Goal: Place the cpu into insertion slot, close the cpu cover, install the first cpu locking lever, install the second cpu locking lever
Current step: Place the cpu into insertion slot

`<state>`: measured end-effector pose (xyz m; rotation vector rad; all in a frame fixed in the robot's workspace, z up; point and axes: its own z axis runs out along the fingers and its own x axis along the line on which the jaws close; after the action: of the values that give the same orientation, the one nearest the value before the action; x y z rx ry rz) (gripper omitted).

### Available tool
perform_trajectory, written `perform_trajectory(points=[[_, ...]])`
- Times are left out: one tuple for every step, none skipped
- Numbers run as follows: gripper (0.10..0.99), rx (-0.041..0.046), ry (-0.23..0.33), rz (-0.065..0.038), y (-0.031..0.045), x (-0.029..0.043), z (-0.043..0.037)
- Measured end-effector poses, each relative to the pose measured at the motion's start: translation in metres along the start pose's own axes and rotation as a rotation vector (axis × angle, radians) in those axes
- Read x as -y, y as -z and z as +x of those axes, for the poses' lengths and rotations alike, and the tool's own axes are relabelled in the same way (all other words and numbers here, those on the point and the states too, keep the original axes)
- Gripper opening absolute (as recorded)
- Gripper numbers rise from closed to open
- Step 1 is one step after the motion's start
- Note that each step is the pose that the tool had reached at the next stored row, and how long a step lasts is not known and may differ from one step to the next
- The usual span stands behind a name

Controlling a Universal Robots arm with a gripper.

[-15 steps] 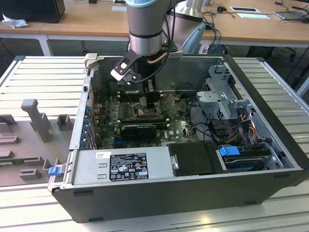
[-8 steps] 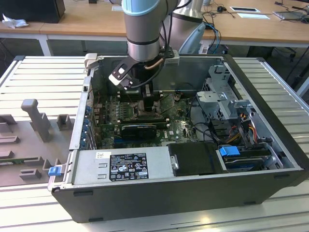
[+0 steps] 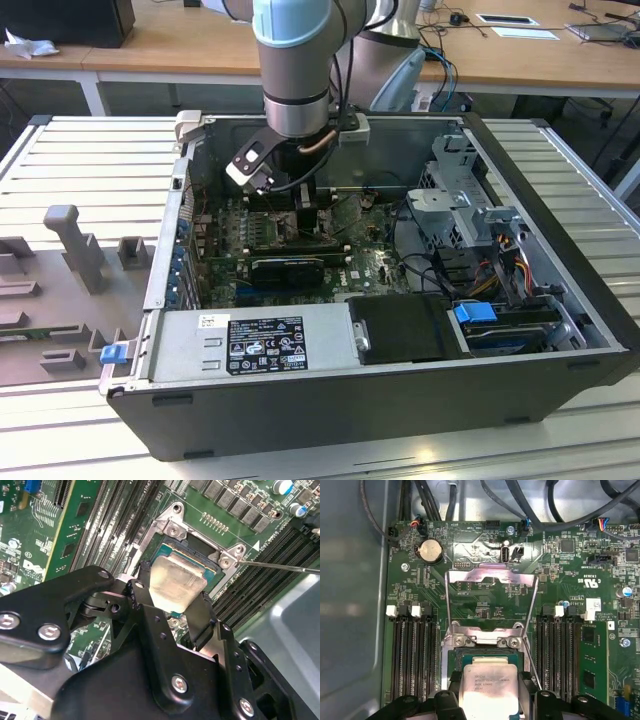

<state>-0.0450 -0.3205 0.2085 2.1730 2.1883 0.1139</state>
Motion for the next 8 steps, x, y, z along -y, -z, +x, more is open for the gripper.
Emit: perform_trajectory(points=[[0.525,0.0007,-0.003,0.0,-0.0004,0.0,0.0001],[0.525,0.0007,-0.004,0.0,-0.0015,0.0001,0.0004],[0.525,0.0009,-0.005,0.0,-0.0027,0.0002,0.0011],[0.525,0.0009,-0.005,0.0,-0.0034,0.0002,0.0015],[0.525,0.0009,-0.006,0.0,-0.004,0.0001,0.0019],[0.525,0.001,-0.008,0.0,-0.0047,0.0001,0.0023],[0.525,0.001,-0.01,0.0,-0.0052,0.0002,0.0024],[0.525,0.0013,-0.012,0.0,-0.0059,0.0002,0.0025]])
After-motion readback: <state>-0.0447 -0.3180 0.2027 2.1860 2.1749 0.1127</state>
